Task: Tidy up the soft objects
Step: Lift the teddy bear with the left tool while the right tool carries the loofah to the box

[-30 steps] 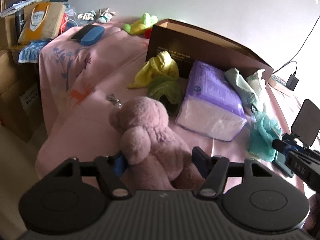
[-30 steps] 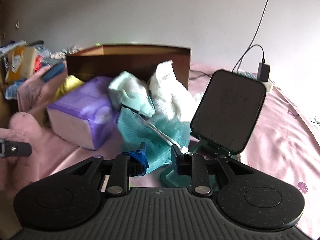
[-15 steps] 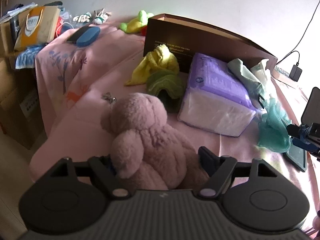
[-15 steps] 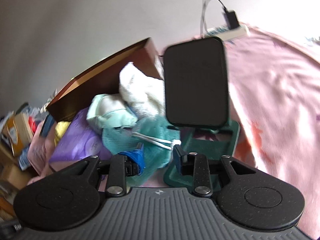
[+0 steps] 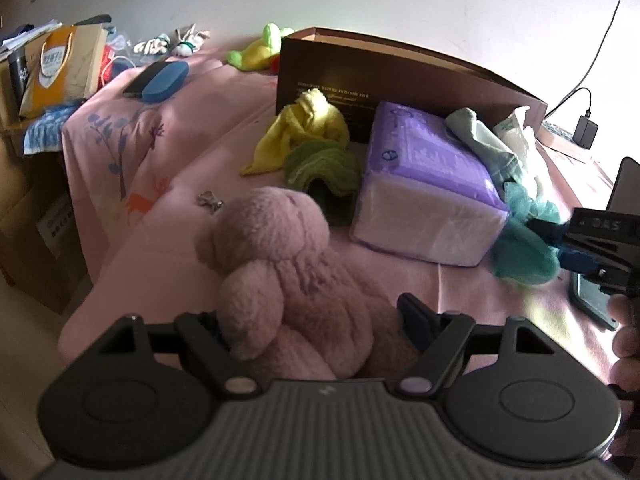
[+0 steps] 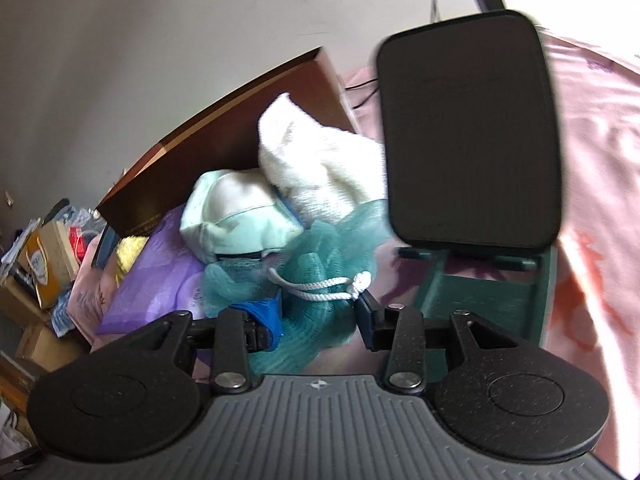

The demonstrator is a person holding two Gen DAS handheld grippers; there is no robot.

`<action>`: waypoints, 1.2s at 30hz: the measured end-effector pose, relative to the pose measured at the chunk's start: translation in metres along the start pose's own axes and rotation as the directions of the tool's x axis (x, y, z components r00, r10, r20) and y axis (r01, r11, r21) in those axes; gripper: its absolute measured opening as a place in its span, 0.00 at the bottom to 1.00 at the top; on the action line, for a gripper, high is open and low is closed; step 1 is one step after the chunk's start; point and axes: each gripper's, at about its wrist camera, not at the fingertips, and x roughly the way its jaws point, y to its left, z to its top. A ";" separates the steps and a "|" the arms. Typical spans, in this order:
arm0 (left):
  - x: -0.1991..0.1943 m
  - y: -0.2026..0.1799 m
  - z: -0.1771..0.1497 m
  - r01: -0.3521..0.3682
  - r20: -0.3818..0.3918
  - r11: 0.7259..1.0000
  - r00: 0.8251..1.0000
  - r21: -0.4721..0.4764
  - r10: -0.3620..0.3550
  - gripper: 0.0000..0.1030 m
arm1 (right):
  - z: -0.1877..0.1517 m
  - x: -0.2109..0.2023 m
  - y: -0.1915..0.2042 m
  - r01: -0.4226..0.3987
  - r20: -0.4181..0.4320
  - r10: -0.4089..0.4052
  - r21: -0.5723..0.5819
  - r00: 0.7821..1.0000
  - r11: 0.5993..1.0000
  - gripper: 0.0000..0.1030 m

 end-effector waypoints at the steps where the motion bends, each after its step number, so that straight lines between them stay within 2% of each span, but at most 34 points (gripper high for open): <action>1: 0.000 0.000 0.000 -0.003 0.003 1.000 1.000 0.002 0.003 0.74 | 0.000 0.002 0.004 0.015 0.006 -0.015 -0.028 1.000 1.000 0.23; 4: -0.001 0.000 0.000 0.002 0.005 1.000 1.000 0.002 -0.002 0.69 | 0.000 0.004 0.007 0.019 0.014 -0.019 -0.047 1.000 0.999 0.23; 9: -0.006 0.003 0.001 0.023 0.016 0.999 1.000 -0.024 -0.023 0.57 | 0.000 -0.007 0.002 -0.022 0.047 0.026 -0.085 0.999 0.996 0.12; 13: -0.011 0.000 0.005 0.023 0.030 0.999 0.999 -0.023 -0.022 0.52 | -0.002 -0.021 0.004 -0.049 0.068 0.057 -0.124 0.996 0.991 0.07; 18: -0.019 -0.002 0.008 0.024 0.040 0.999 0.999 -0.041 -0.022 0.50 | -0.003 -0.037 0.006 -0.075 0.072 0.086 -0.143 0.994 0.987 0.05; 26: -0.056 -0.015 0.017 0.043 0.116 0.999 0.992 -0.018 -0.041 0.50 | -0.001 -0.068 -0.002 -0.110 0.080 0.120 -0.118 0.990 0.987 0.05; 36: -0.111 -0.041 0.032 0.056 0.217 0.998 0.974 0.039 -0.063 0.50 | 0.015 -0.109 -0.008 -0.200 0.123 0.212 -0.106 0.969 0.974 0.05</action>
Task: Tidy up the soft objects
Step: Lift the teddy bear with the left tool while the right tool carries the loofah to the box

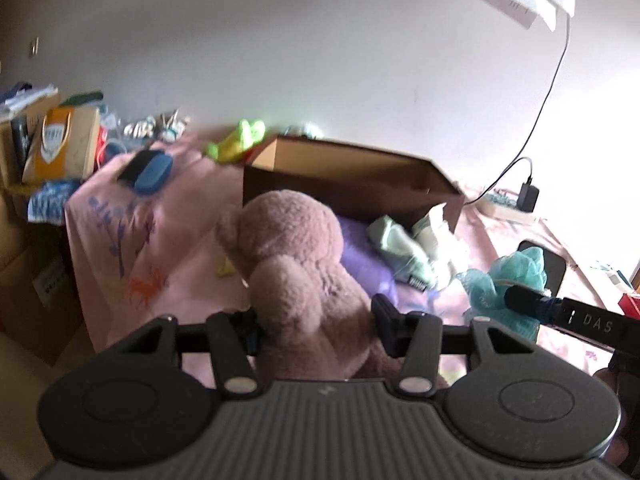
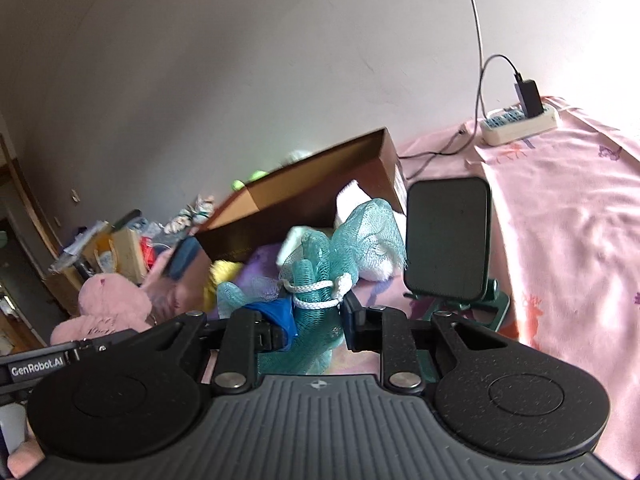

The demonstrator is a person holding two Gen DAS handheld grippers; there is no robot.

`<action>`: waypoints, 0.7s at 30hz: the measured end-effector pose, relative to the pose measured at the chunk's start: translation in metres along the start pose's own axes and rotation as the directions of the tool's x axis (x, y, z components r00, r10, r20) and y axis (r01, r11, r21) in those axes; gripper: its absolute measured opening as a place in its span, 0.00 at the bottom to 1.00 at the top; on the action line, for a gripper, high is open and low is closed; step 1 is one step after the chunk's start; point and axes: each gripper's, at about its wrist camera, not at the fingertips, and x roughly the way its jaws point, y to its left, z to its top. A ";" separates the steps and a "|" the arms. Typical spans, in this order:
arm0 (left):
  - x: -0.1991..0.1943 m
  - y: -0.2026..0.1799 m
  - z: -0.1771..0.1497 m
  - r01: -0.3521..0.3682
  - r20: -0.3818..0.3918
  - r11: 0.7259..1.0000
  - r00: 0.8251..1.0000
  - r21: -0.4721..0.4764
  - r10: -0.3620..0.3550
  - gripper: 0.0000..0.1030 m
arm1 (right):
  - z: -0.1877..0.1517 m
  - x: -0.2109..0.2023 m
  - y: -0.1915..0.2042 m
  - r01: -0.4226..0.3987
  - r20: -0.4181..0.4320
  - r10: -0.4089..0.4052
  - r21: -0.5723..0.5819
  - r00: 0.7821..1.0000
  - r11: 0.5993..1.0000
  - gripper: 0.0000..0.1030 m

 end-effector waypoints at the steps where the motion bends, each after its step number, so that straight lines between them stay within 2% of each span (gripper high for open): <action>1: -0.003 -0.002 0.002 0.001 0.009 1.000 1.000 0.003 -0.001 0.50 | 0.003 -0.002 0.001 -0.014 0.005 0.014 -0.004 1.000 1.000 0.05; 7: -0.008 -0.008 0.030 0.021 0.042 1.000 0.999 0.023 -0.022 0.50 | 0.029 -0.009 0.006 -0.080 0.034 0.082 -0.035 0.996 0.996 0.05; 11: 0.003 -0.016 0.053 0.012 0.068 0.997 0.998 0.079 -0.017 0.50 | 0.047 -0.003 0.007 -0.106 0.033 0.107 -0.042 0.994 0.993 0.06; 16: 0.028 -0.013 0.085 0.023 0.097 0.993 0.995 0.115 -0.035 0.50 | 0.073 0.030 0.006 -0.132 -0.001 0.132 -0.005 0.991 0.991 0.06; 21: 0.070 0.000 0.124 0.035 0.113 0.988 0.992 0.153 -0.052 0.50 | 0.098 0.077 0.009 -0.134 -0.031 0.134 0.015 0.990 0.991 0.05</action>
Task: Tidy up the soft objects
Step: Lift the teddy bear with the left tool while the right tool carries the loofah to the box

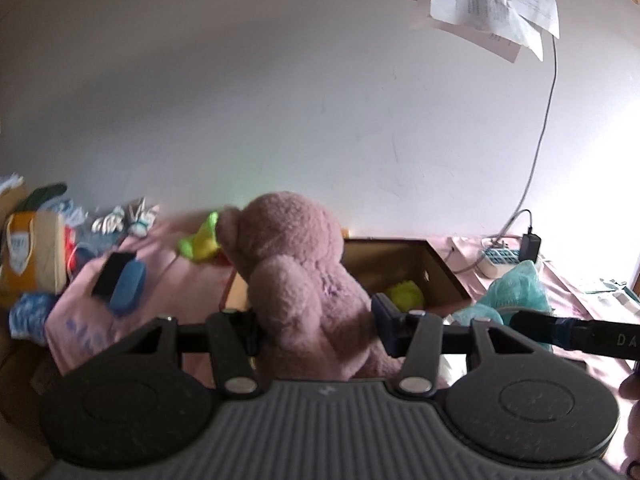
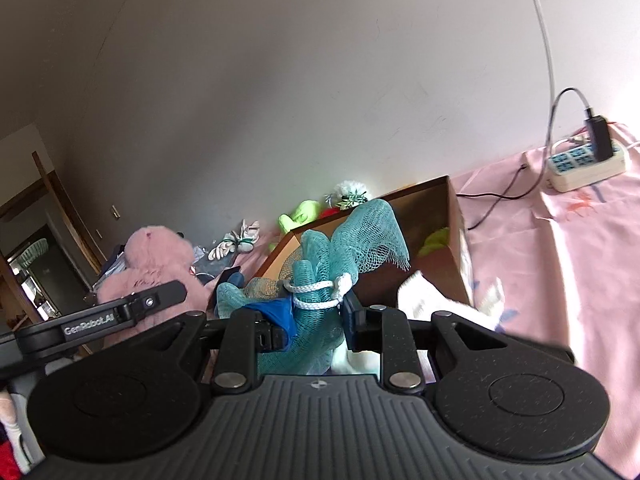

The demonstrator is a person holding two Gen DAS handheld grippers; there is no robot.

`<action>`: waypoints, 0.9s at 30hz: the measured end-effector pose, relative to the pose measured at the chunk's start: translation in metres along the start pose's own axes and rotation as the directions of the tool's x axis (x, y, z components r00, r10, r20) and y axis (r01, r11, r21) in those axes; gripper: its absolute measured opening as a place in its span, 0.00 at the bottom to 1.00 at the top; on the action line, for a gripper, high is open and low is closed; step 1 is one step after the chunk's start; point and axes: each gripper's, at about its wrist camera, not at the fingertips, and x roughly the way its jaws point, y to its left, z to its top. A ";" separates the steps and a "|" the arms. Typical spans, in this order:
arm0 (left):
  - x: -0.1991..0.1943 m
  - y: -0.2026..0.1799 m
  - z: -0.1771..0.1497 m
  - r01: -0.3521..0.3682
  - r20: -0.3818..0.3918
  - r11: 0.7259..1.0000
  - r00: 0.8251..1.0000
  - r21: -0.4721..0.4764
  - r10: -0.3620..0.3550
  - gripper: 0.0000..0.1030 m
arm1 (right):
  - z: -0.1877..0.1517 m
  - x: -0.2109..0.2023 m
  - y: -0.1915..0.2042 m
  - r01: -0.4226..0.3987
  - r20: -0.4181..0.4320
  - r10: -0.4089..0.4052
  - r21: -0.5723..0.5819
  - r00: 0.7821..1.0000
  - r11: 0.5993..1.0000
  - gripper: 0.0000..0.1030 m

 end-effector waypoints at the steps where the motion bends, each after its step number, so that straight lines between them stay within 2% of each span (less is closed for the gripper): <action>1: 0.009 0.002 0.005 0.004 0.003 1.000 1.000 0.013 -0.004 0.50 | 0.006 0.010 -0.001 0.003 -0.007 -0.003 0.005 1.000 1.000 0.05; 10: 0.114 0.026 0.052 0.051 -0.044 0.994 0.998 0.099 -0.046 0.50 | 0.065 0.092 0.000 0.032 -0.110 -0.025 0.057 0.994 0.998 0.05; 18: 0.174 0.037 0.096 0.117 -0.104 0.975 0.990 0.188 -0.099 0.51 | 0.124 0.134 0.014 0.101 -0.141 -0.099 0.009 0.985 0.995 0.05; 24: 0.205 0.041 0.104 0.182 -0.169 0.956 0.975 0.229 -0.145 0.51 | 0.139 0.175 0.014 0.165 -0.231 -0.175 -0.062 0.957 0.984 0.05; 27: 0.222 0.043 0.093 0.215 -0.225 0.949 0.961 0.229 -0.163 0.51 | 0.133 0.202 0.005 0.192 -0.314 -0.210 -0.086 0.926 0.978 0.05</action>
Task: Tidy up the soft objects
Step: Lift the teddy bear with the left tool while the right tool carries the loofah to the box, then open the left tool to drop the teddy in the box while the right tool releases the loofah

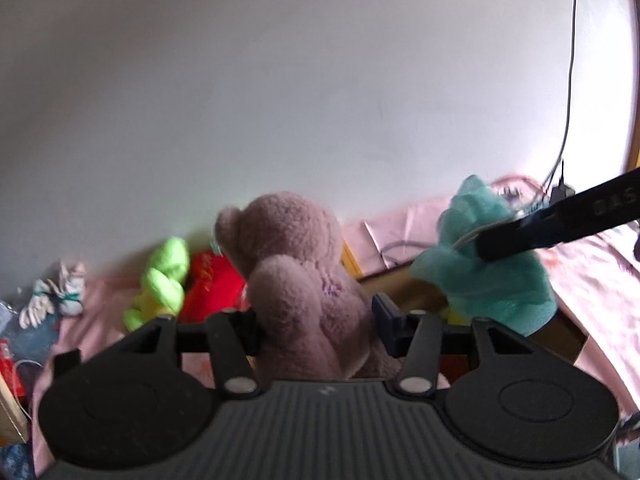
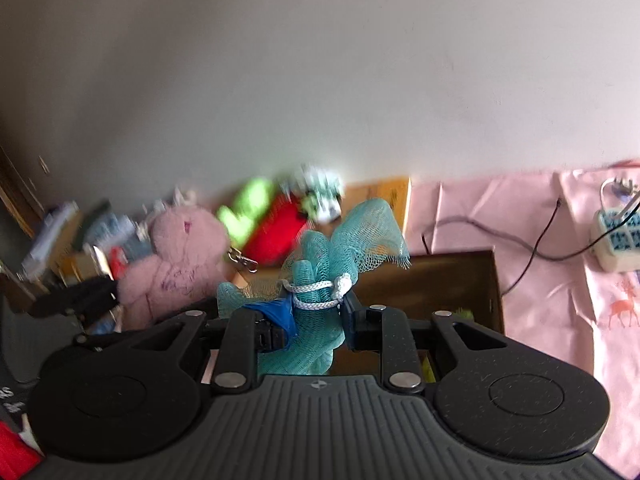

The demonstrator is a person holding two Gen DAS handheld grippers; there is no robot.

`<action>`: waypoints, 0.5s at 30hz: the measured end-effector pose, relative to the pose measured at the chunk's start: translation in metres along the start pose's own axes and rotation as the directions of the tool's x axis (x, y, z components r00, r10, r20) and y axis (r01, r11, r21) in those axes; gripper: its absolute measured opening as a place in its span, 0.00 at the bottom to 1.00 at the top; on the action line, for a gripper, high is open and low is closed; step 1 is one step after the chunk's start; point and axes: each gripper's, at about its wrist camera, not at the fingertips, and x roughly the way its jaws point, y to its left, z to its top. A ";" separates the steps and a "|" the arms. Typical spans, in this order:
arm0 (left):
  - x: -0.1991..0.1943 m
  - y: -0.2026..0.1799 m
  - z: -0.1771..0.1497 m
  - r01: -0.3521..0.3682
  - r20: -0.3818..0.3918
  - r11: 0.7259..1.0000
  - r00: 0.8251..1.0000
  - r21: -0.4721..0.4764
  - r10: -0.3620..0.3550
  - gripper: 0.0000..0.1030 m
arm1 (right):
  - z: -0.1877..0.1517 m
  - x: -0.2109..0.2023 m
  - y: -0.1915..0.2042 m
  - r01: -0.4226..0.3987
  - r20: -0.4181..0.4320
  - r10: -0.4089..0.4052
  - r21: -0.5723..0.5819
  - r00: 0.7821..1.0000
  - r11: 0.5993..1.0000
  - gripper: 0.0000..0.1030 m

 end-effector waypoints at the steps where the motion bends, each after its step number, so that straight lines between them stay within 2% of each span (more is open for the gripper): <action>1: 0.006 0.001 -0.003 0.005 -0.015 1.000 1.000 0.001 -0.005 0.51 | -0.002 0.012 -0.003 0.014 -0.027 -0.014 -0.001 1.000 1.000 0.05; 9: 0.057 0.009 -0.031 0.033 -0.146 0.999 0.989 -0.036 -0.037 0.52 | -0.013 0.065 -0.011 0.090 -0.092 -0.091 -0.015 0.992 0.996 0.08; 15: 0.087 0.013 -0.042 0.034 -0.201 0.998 0.979 -0.048 -0.043 0.58 | -0.016 0.093 -0.018 0.129 -0.135 -0.131 -0.029 0.982 0.991 0.12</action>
